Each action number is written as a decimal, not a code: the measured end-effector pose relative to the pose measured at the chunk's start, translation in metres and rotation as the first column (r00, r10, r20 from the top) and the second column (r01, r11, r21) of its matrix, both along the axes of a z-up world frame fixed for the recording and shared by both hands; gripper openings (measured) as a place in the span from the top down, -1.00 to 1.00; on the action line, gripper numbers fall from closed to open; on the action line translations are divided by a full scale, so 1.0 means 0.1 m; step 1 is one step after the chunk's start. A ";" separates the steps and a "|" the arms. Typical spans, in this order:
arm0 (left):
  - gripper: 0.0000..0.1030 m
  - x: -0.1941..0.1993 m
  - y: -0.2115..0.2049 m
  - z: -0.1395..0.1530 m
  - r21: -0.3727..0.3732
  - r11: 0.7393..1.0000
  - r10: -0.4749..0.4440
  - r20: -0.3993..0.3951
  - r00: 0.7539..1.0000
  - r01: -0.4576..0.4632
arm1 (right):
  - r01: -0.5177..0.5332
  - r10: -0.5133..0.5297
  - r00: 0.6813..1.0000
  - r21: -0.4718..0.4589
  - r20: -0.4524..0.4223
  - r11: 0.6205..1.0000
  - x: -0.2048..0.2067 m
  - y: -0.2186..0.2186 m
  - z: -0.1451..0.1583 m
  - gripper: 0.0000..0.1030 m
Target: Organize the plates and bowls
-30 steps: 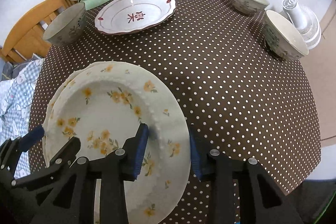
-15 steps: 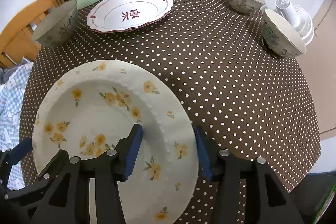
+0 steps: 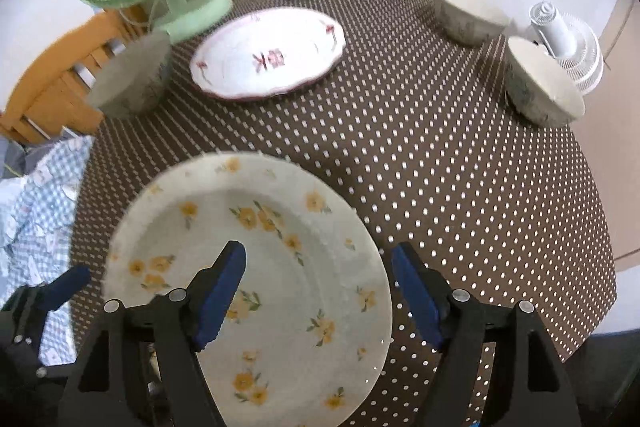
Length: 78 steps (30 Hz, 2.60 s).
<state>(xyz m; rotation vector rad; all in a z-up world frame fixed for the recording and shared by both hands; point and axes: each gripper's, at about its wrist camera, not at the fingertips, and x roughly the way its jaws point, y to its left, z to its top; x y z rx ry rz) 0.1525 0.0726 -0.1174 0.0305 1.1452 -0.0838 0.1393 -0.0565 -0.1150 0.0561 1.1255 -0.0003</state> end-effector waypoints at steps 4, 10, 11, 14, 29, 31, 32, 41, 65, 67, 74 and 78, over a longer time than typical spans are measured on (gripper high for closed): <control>-0.75 0.08 -0.03 0.16 -0.021 1.000 0.007 0.036 0.999 -0.006 | -0.012 0.011 1.000 0.018 0.029 1.000 0.05 -0.04 0.18 -0.53; -0.75 0.19 -0.11 0.34 -0.038 0.998 0.047 0.073 0.996 -0.044 | -0.046 0.046 0.998 0.016 0.048 0.999 0.13 -0.11 0.35 -0.53; -0.75 0.21 -0.12 0.36 -0.037 0.998 0.051 0.079 0.996 -0.048 | -0.062 0.061 0.997 0.012 0.056 0.998 0.17 -0.13 0.39 -0.53; -0.75 0.28 -0.19 0.43 -0.027 0.997 0.077 0.094 0.993 -0.075 | -0.105 0.103 0.992 0.023 0.075 0.994 0.25 -0.18 0.45 -0.52; -0.68 0.78 -0.46 0.60 -0.024 0.958 0.287 0.166 0.943 -0.287 | -0.214 0.204 0.971 0.077 0.126 0.974 1.01 -0.52 0.60 -0.52; -0.65 0.86 -0.48 0.59 -0.012 0.951 0.306 0.178 0.935 -0.309 | -0.229 0.217 0.967 0.084 0.133 0.970 1.11 -0.55 0.58 -0.52; -0.65 0.93 -0.50 0.57 -0.007 0.948 0.313 0.179 0.933 -0.317 | -0.236 0.224 0.965 0.081 0.135 0.968 1.19 -0.56 0.56 -0.52; -0.58 1.33 -0.47 0.32 -0.006 0.925 0.378 0.145 0.914 -0.381 | -0.249 0.238 0.964 0.091 0.117 0.964 1.70 -0.53 0.31 -0.50; 0.05 1.91 -0.36 -0.42 0.036 0.908 0.417 0.025 0.908 -0.418 | -0.232 0.236 0.971 0.084 -0.031 0.969 2.45 -0.31 -0.62 0.39; 0.06 1.91 -0.38 -0.43 0.041 0.909 0.415 0.024 0.909 -0.416 | -0.234 0.237 0.971 0.080 -0.032 0.969 2.46 -0.29 -0.63 0.39; 0.14 1.92 -0.46 -0.44 0.052 0.923 0.383 0.002 0.924 -0.382 | -0.218 0.221 0.974 0.066 -0.043 0.974 2.42 -0.37 -0.60 0.40; 0.16 1.83 -0.57 -0.43 0.062 0.939 0.340 -0.018 0.940 -0.338 | -0.211 0.214 0.976 0.060 -0.048 0.976 2.30 -0.48 -0.56 0.42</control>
